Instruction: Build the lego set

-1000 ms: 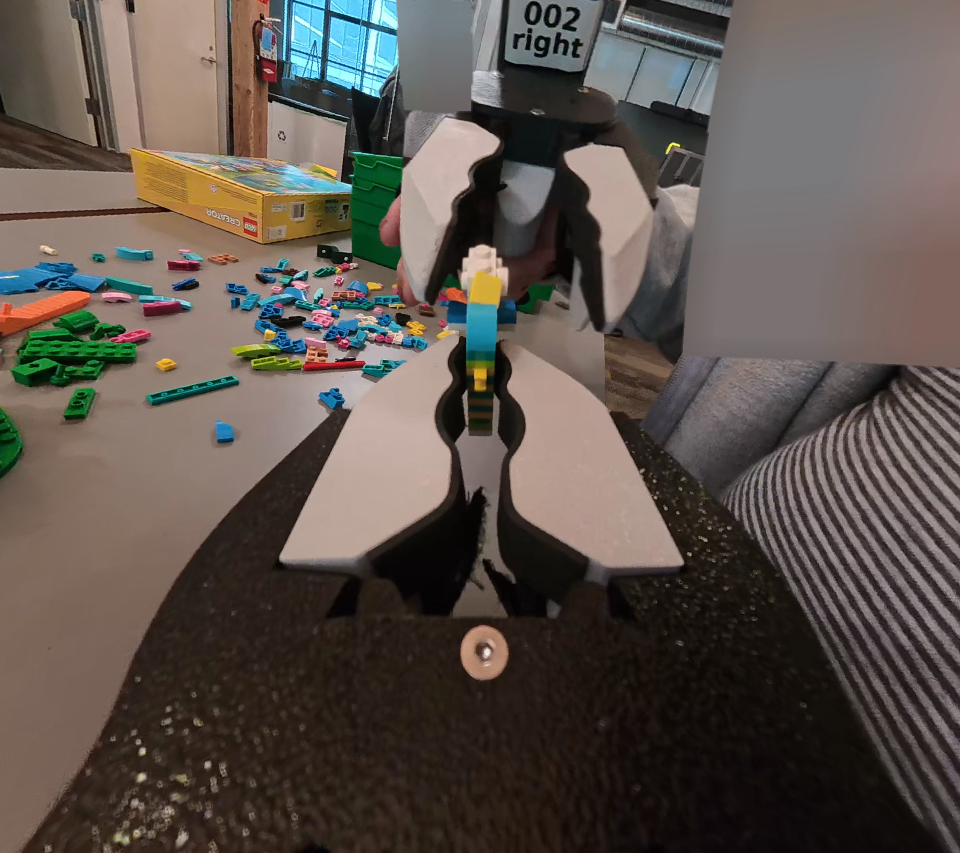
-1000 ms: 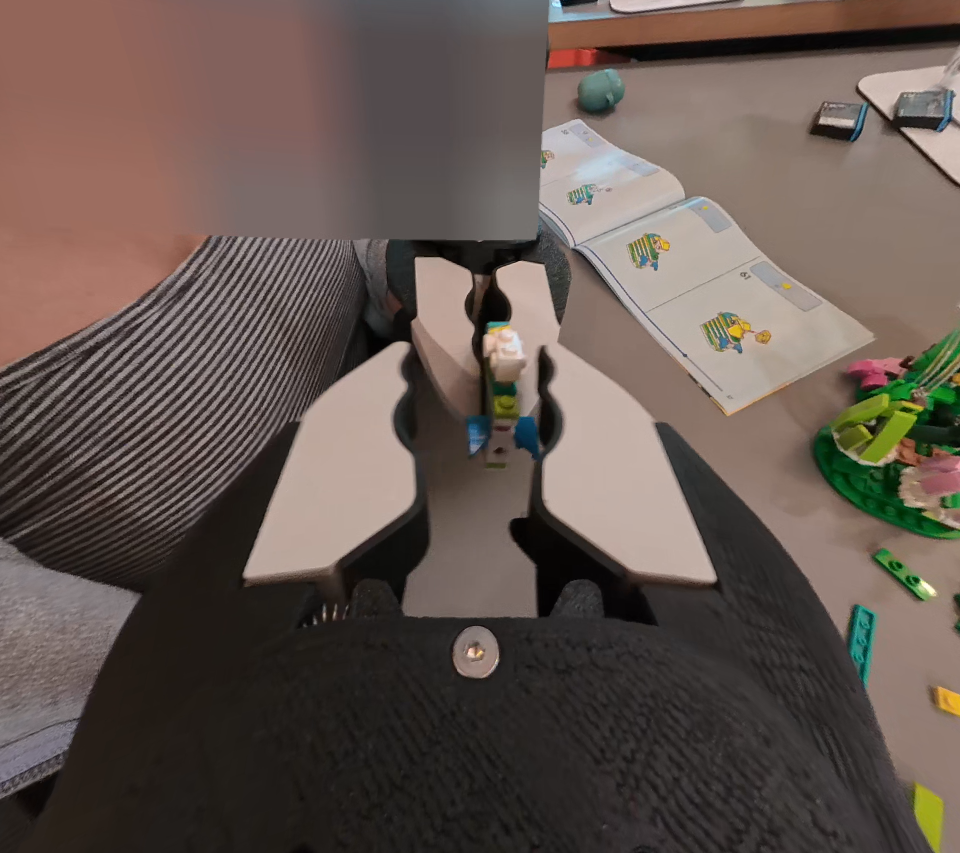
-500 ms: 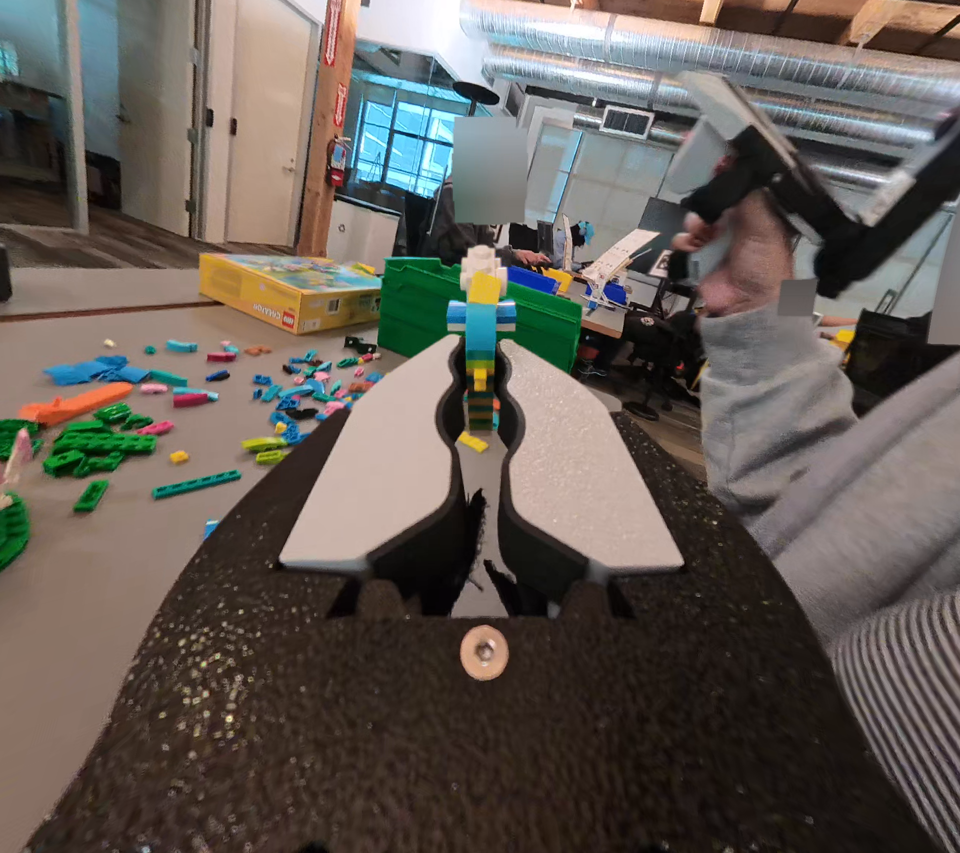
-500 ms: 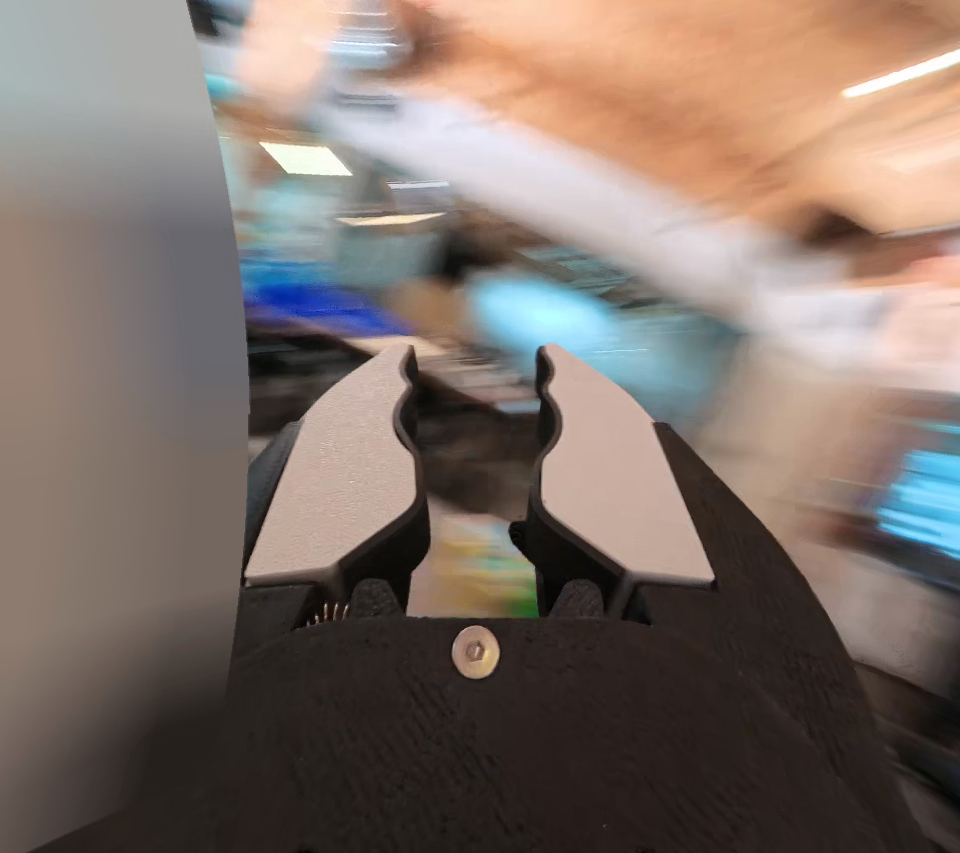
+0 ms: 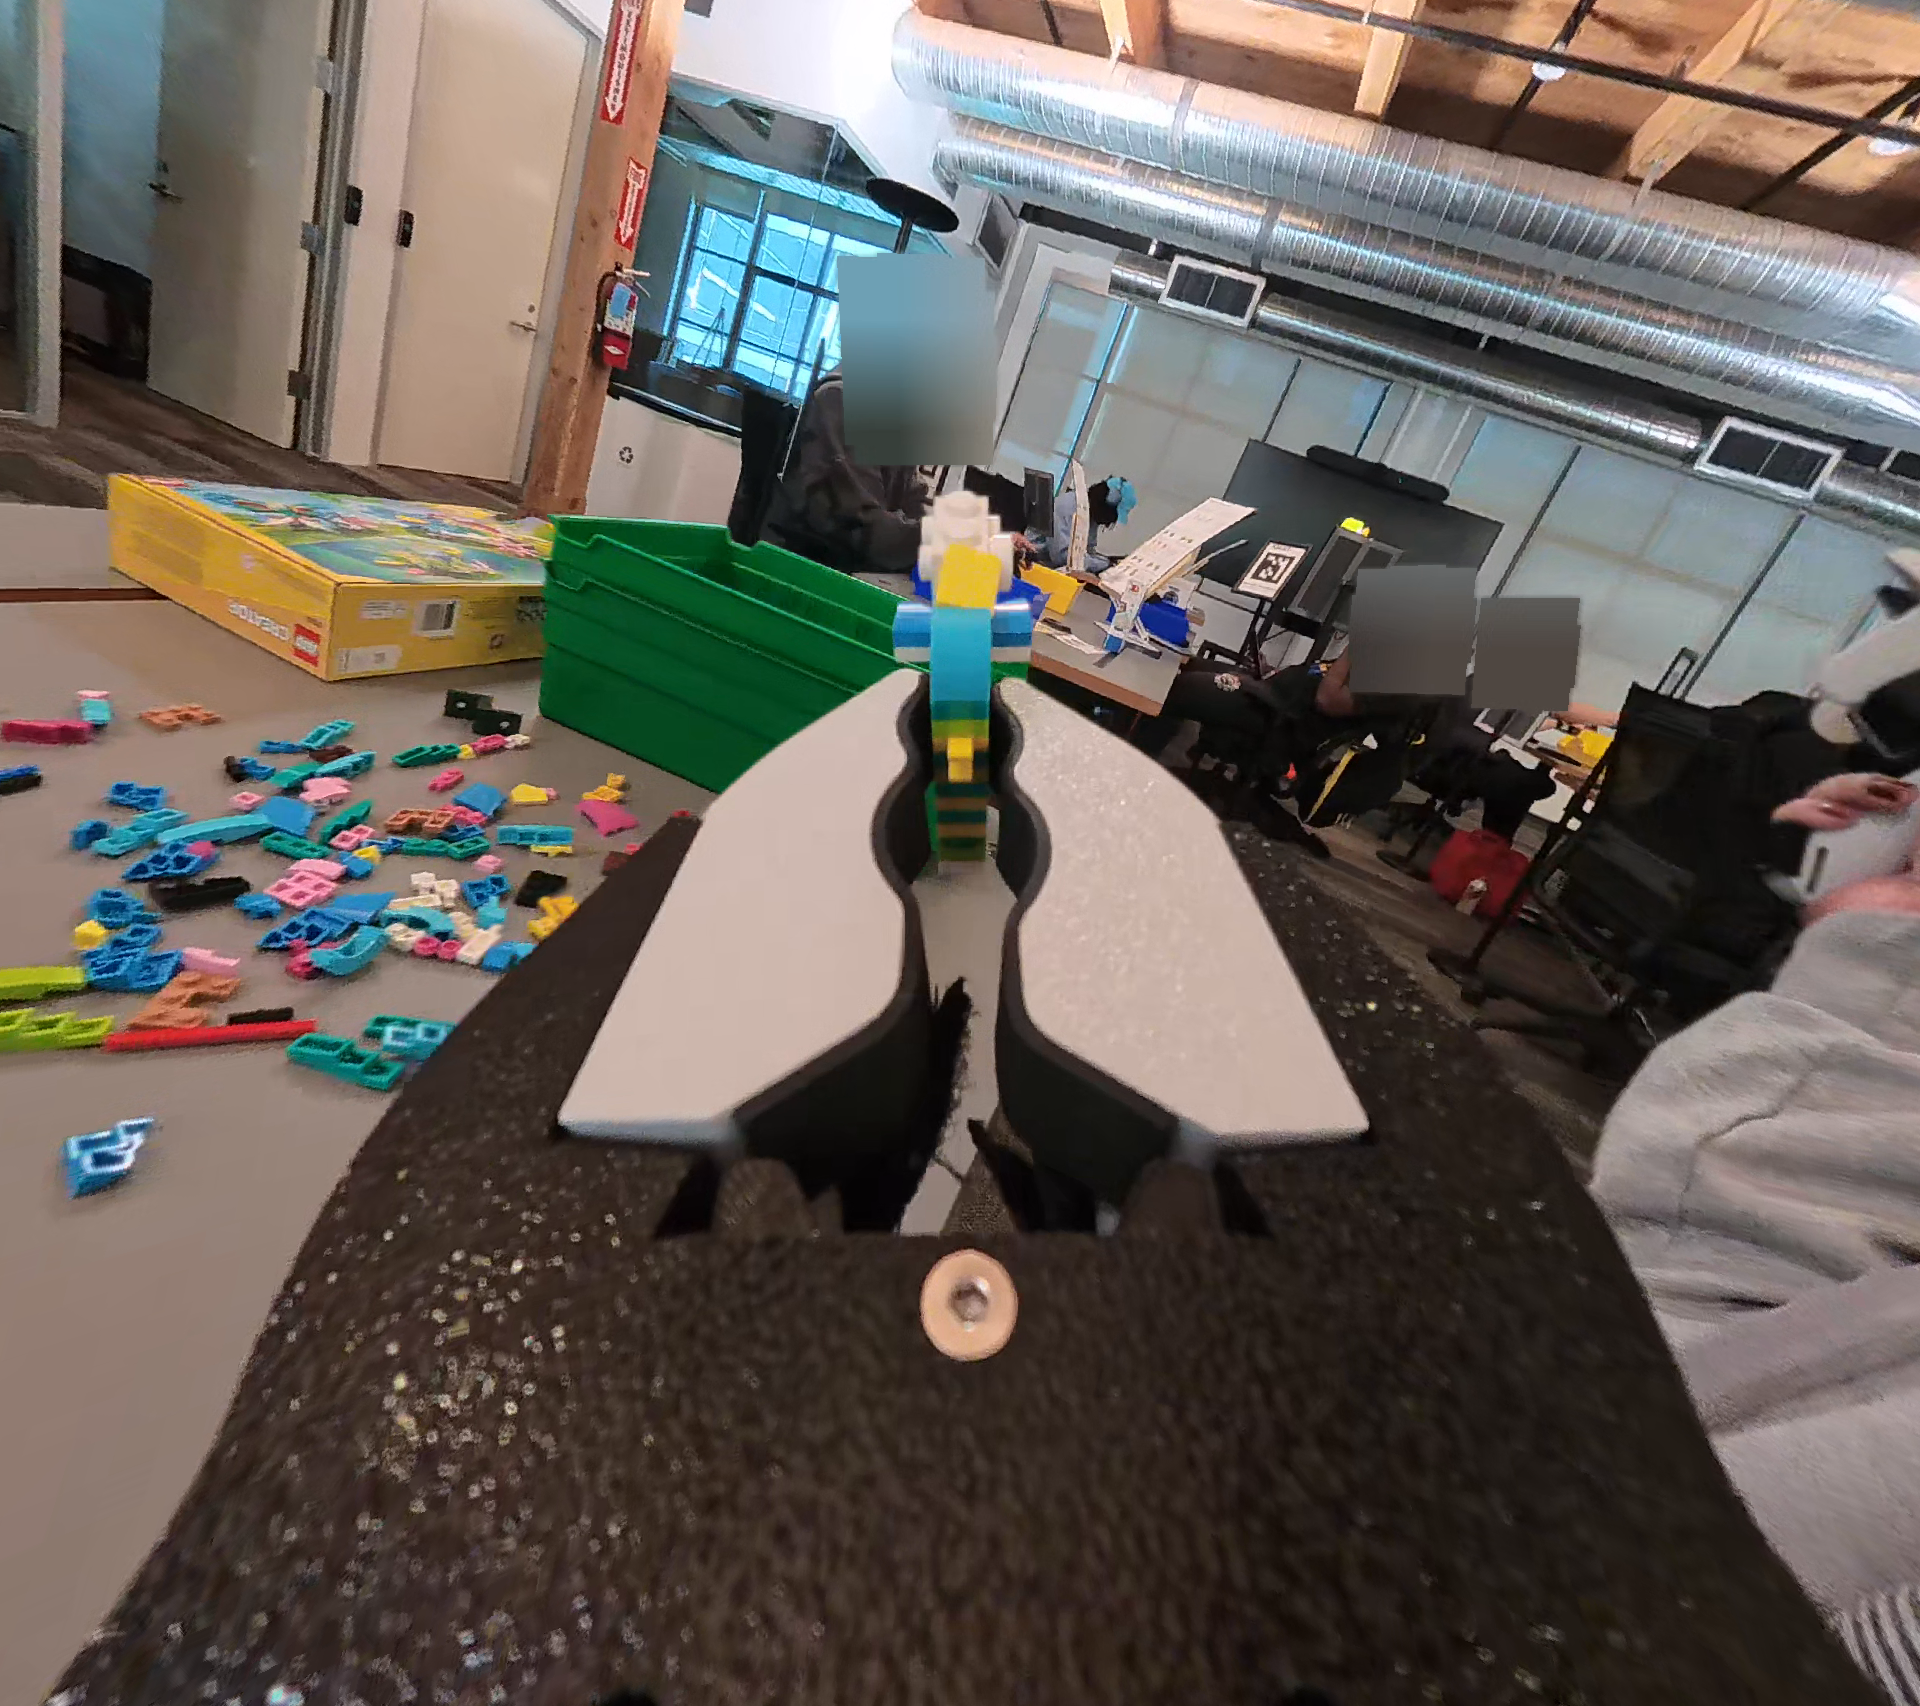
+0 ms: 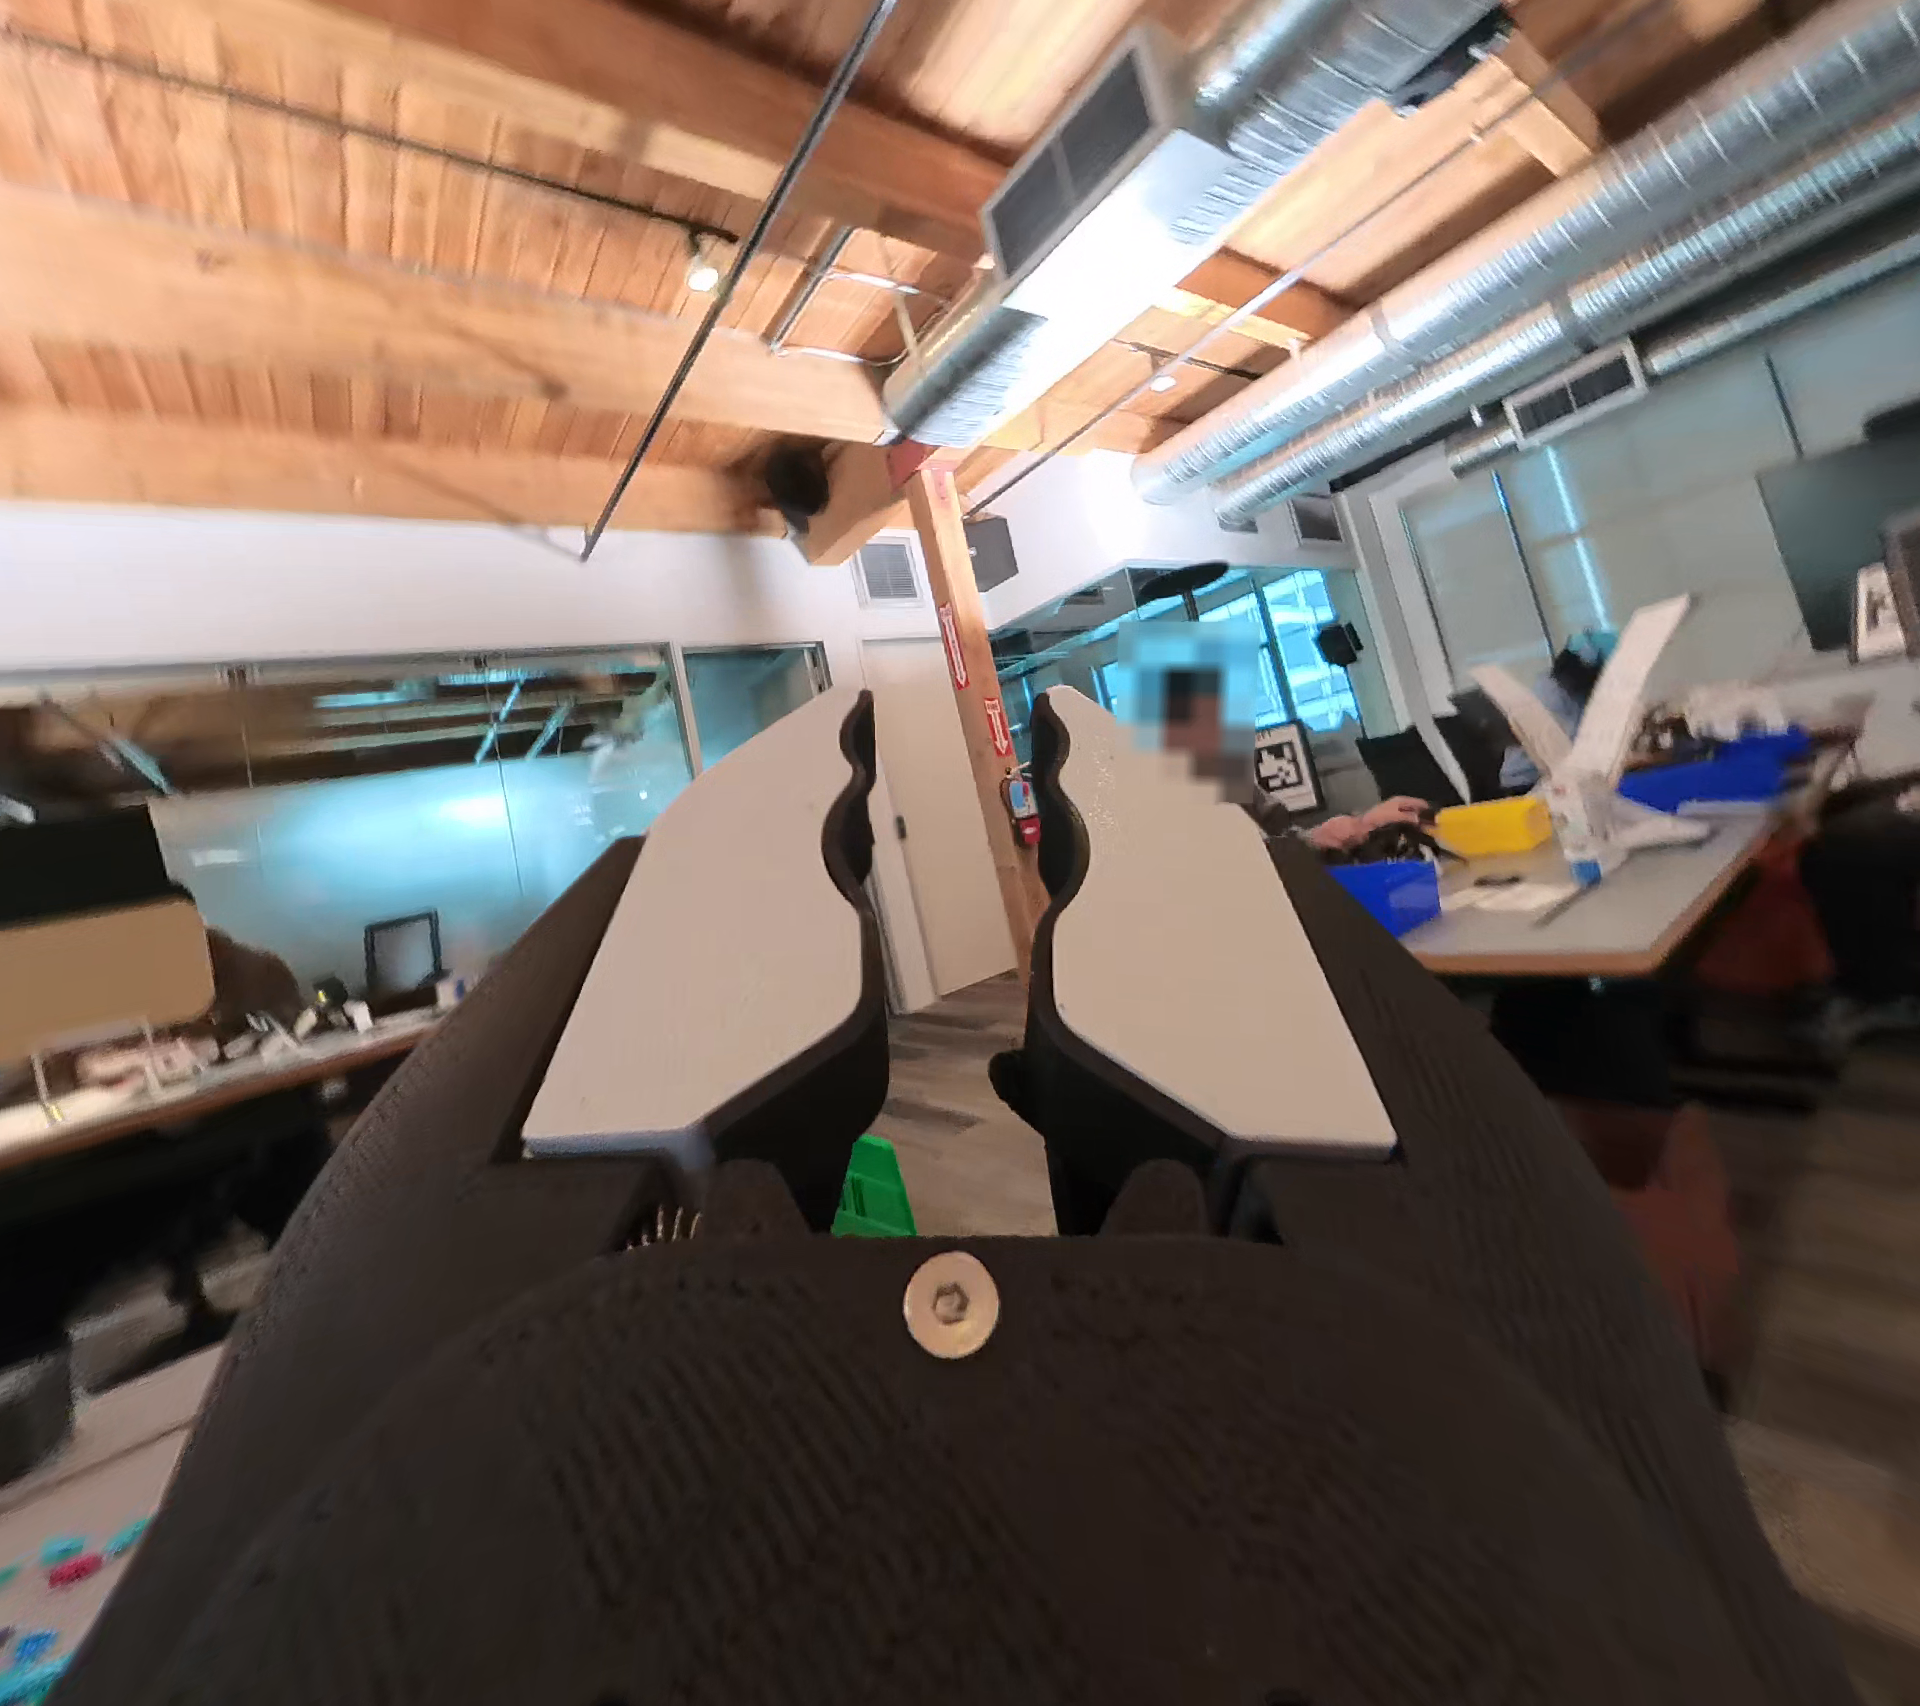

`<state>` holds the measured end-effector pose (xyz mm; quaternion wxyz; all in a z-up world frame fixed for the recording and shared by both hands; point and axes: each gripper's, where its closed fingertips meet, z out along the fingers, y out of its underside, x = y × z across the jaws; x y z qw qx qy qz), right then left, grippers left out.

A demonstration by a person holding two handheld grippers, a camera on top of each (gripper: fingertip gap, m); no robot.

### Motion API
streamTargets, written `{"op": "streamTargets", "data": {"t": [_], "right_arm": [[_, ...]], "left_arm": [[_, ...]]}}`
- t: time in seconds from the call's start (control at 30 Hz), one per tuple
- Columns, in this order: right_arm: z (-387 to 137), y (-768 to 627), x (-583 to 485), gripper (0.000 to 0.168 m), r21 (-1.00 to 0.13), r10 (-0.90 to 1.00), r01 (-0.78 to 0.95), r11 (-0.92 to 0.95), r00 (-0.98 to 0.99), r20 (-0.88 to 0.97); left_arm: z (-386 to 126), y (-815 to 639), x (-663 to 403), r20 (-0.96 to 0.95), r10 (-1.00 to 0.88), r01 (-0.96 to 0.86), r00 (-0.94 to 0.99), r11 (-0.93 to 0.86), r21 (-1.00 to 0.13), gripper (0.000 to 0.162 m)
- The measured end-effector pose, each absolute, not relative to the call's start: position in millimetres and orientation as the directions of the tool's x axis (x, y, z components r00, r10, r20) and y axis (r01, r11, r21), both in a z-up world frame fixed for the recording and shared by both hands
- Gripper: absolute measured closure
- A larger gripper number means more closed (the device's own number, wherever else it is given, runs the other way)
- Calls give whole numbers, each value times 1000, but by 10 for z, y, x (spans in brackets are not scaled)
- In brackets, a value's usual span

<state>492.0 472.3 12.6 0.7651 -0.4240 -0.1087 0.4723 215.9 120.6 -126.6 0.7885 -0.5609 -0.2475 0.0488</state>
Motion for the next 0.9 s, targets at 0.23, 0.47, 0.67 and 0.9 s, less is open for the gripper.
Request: {"op": "streamTargets", "data": {"t": [0.23, 0.47, 0.67, 0.9], "right_arm": [[-17, 4865, 5402, 141, -718, 782, -671, 185, 543, -305], [60, 4780, 5199, 141, -764, 832, -615, 194, 516, -205], [215, 4599, 4971, 140, -832, 858, -466, 299, 514, 20], [199, 4623, 5138, 141, -872, 824, -282, 401, 527, 208]], "left_arm": [[-1212, 1369, 2254, 322, 363, 210, 874, 316, -925, 154], [-1231, 1399, 2269, 327, 376, 216, 867, 308, -927, 154], [-1283, 1429, 2307, 362, 373, 219, 854, 374, -901, 154], [-1345, 1501, 2468, 370, 398, 190, 839, 423, -886, 154]]}}
